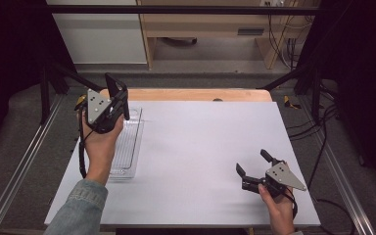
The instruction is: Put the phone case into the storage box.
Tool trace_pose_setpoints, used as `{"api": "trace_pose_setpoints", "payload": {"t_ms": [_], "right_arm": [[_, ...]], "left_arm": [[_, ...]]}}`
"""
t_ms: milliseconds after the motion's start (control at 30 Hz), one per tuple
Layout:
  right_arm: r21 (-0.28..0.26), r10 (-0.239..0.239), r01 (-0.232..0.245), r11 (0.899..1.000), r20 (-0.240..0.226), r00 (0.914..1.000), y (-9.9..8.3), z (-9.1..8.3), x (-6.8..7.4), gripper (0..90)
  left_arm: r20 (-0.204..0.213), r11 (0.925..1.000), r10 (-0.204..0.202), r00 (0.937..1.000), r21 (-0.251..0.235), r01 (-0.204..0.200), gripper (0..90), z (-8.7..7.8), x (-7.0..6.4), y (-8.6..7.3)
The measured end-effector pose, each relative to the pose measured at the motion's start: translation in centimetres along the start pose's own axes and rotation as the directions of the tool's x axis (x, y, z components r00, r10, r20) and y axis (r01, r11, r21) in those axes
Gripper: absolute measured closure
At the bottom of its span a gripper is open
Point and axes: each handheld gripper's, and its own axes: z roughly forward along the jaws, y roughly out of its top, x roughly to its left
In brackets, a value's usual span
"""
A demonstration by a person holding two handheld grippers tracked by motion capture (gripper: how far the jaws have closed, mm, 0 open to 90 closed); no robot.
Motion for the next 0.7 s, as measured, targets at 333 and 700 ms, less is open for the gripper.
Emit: {"api": "trace_pose_setpoints", "payload": {"t_ms": [333, 700], "right_arm": [[0.0, 0.011, -0.011, 1.0, 0.016, 0.9998, 0.0, -0.2, -0.4, 3.5], [-0.001, 0.022, -0.022, 1.0, 0.037, 0.9991, 0.0, -0.4, -1.0, 3.5]], "left_arm": [[-0.024, 0.9997, 0.014, 0.9996, 0.02, -0.014, 86.8, 0.6, 0.2, -0.6], [-0.05, 0.9989, -0.017, 0.9986, 0.043, 0.019, 86.8, 1.3, 1.1, -1.2]]}}
